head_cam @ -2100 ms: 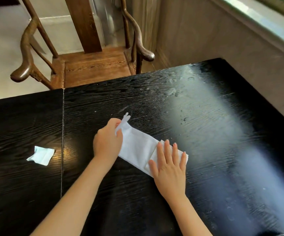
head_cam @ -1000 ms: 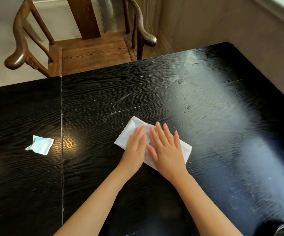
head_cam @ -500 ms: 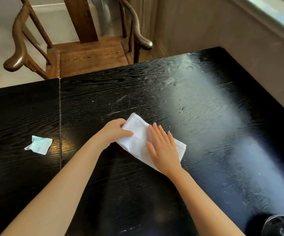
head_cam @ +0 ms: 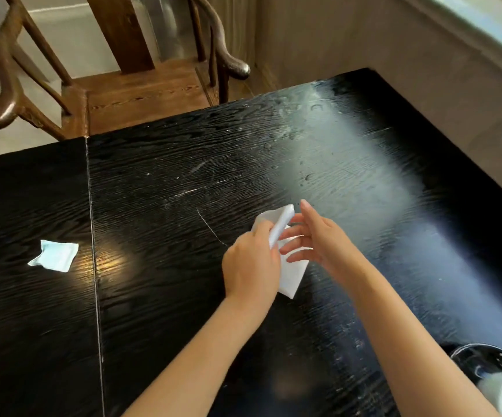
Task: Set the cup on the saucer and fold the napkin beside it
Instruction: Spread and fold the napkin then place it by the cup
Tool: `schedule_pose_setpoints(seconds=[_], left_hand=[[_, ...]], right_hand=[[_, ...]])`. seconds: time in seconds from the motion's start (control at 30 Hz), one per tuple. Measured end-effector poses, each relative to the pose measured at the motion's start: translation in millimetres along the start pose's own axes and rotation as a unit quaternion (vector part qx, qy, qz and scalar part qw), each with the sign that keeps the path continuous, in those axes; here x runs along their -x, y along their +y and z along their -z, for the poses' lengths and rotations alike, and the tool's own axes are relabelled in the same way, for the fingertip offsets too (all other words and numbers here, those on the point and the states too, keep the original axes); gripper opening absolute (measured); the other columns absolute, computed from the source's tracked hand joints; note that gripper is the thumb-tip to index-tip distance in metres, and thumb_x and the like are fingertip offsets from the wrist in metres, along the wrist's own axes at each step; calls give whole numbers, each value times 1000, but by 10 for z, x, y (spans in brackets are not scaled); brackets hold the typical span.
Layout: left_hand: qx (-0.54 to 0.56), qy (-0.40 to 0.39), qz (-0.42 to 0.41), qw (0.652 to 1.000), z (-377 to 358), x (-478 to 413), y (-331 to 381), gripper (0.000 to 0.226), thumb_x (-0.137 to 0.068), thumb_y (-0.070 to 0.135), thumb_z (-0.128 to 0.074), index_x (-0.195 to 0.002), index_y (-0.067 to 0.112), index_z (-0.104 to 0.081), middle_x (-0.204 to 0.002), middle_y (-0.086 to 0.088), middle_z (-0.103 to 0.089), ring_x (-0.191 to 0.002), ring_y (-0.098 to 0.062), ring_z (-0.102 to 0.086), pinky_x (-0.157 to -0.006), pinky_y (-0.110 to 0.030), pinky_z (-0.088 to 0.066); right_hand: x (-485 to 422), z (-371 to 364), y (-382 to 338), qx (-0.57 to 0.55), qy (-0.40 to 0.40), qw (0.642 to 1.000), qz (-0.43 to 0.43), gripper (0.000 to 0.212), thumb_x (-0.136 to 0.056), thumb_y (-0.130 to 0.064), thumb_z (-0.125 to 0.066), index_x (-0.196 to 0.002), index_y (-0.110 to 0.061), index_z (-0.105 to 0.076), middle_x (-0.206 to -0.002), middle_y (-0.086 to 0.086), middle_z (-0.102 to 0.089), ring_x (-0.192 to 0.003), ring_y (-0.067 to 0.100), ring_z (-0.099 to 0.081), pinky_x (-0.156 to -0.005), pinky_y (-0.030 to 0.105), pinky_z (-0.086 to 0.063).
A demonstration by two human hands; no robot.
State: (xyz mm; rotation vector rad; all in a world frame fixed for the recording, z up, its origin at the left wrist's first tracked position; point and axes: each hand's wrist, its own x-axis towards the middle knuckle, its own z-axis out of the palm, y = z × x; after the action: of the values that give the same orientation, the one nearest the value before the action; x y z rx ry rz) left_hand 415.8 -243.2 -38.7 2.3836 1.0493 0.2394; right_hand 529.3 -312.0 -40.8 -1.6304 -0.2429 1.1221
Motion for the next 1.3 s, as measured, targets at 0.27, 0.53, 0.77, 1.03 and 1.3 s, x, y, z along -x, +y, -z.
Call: schedule_pose_setpoints(seconds=[0.27, 0.53, 0.77, 1.03, 1.3], left_hand=[[-63, -24, -161, 985, -546, 363, -150, 50, -77, 18, -36, -119, 9, -63, -123, -7, -65, -120, -21, -58, -101, -46, -44], [-215, -111, -171, 955, -765, 476, -301, 64, -89, 41, -27, -141, 4, -32, -148, -13, -37, -140, -27, -30, -109, -48, -20], [-55, -40, -174, 982, -638, 261, -374, 55, -96, 36, -19, -141, 9, -38, -151, -12, -31, -142, -22, -20, -115, -36, -10], [-199, -116, -154, 961, -598, 54, -452, 68, -88, 41, -12, -146, 9, -23, -157, -11, -16, -145, -23, -13, -116, -47, -16], [-124, -137, -158, 970, -625, 42, -533, 60, -91, 35, -8, -144, 10, 5, -153, -3, 12, -144, -20, 7, -119, -42, -9]], right_hand=[[-57, 150, 406, 217, 170, 958, 74, 12, -88, -14, -52, -94, -12, -63, -72, -8, -60, -60, 3, -57, -65, 11, -51], [-82, 33, 696, 373, 285, 862, 193, 25, -84, -6, -54, -106, -11, -65, -102, 12, -56, -96, 28, -48, -79, 31, -42], [-105, 130, 839, 482, 268, 796, 249, 36, -86, -18, -45, -115, -22, -66, -109, 1, -64, -100, 25, -51, -78, 31, -28], [-116, -59, 646, 365, 271, 867, 204, 43, -90, -8, -38, -129, -8, -54, -138, 10, -52, -132, 28, -40, -112, 39, -28], [-173, -147, 947, 578, 217, 764, 187, 59, -94, -37, -12, -148, -13, -19, -158, 4, -16, -144, 14, -1, -116, 41, 6]])
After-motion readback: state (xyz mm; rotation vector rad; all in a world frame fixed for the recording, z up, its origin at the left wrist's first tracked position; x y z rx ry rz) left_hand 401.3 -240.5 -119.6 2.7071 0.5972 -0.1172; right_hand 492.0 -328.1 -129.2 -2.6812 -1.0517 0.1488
